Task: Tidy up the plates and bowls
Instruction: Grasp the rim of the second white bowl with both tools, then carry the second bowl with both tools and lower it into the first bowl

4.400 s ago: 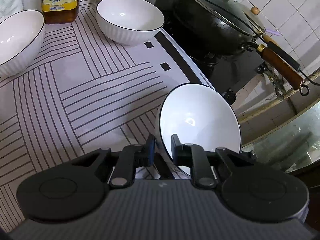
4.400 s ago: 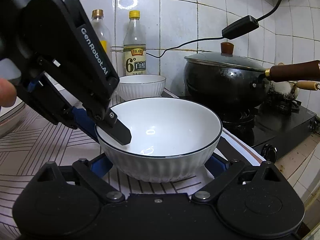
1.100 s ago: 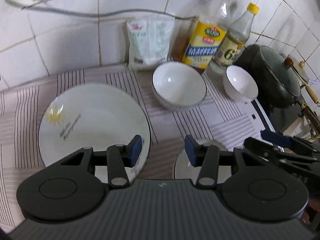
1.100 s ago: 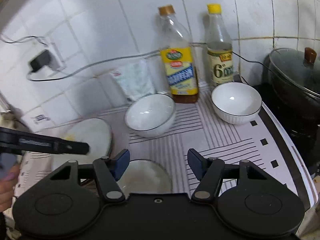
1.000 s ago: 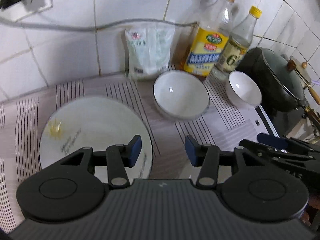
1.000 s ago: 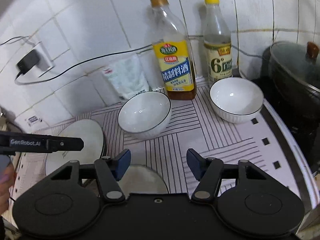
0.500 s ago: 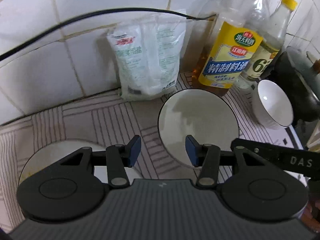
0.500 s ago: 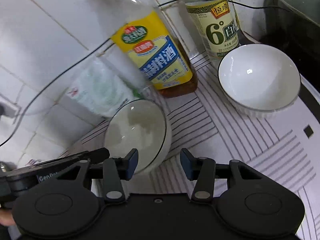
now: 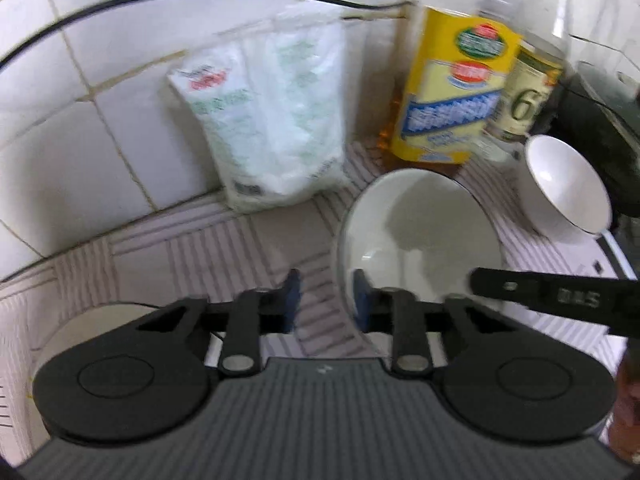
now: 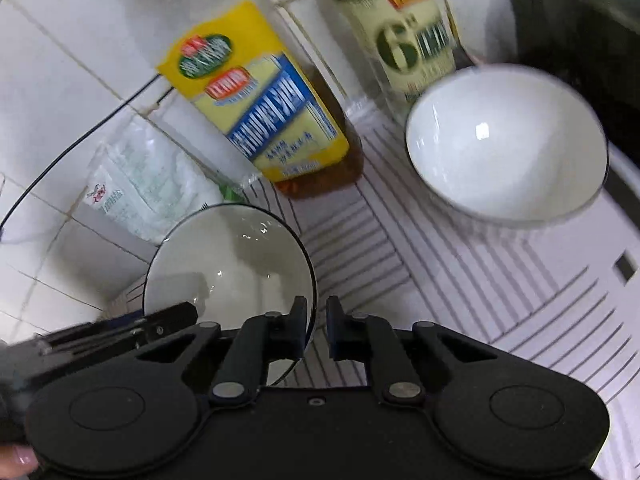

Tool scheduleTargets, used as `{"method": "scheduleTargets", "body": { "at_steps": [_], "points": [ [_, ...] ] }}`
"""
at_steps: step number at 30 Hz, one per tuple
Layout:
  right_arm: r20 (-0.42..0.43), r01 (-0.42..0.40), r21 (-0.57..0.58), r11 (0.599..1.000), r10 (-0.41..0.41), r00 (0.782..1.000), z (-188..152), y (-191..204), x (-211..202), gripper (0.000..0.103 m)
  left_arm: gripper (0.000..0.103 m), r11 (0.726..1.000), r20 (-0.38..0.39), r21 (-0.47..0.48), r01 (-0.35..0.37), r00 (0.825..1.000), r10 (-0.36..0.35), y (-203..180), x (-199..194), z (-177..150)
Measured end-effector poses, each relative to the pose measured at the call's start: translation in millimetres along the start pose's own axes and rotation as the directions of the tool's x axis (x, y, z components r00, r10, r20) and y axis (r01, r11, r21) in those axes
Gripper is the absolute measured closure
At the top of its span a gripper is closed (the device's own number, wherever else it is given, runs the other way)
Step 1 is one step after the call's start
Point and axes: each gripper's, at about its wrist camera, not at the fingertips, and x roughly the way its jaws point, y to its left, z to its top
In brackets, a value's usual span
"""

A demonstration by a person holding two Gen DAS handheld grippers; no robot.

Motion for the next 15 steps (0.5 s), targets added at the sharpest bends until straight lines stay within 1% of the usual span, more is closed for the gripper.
{"method": "scheduleTargets", "body": {
  "at_steps": [1, 3, 5, 7, 13, 15],
  "points": [
    [-0.006, -0.014, 0.017, 1.0, 0.014, 1.0, -1.2, -2.2, 0.8, 0.095, 0.092, 1.0, -0.026, -0.006, 0.016, 1.0, -0.017, -2.4, 1.3, -1.6],
    [0.002, -0.033, 0.03, 0.999, 0.033, 0.999, -3.5, -4.3, -0.7, 0.095, 0.092, 1.0, -0.07, -0.008, -0.002, 0.998, 0.002, -7.0, 3.9, -2.1],
    [0.008, -0.045, 0.035, 0.998, 0.045, 0.999, -5.9, -5.5, -5.2, 0.094, 0.092, 0.998, -0.103, -0.053, 0.025, 0.994, -0.03, -3.1, 0.0, -3.5],
    [0.004, -0.038, 0.028, 0.999, 0.038, 0.999, -7.3, -3.7, -12.0, 0.094, 0.092, 0.997, -0.099, -0.066, 0.041, 0.994, -0.048, -2.9, -9.2, -4.7],
    [0.01, -0.055, -0.012, 0.998, 0.055, 0.998, -15.5, 8.0, -43.9, 0.094, 0.092, 0.999, -0.053, -0.028, 0.014, 0.998, -0.015, -11.1, -56.9, -10.6],
    [0.011, -0.067, -0.01, 0.998, 0.068, 0.998, -18.4, 10.2, -56.0, 0.094, 0.092, 1.0, -0.041, -0.022, 0.009, 0.999, -0.01, -12.5, -70.7, -12.6]
  ]
}}
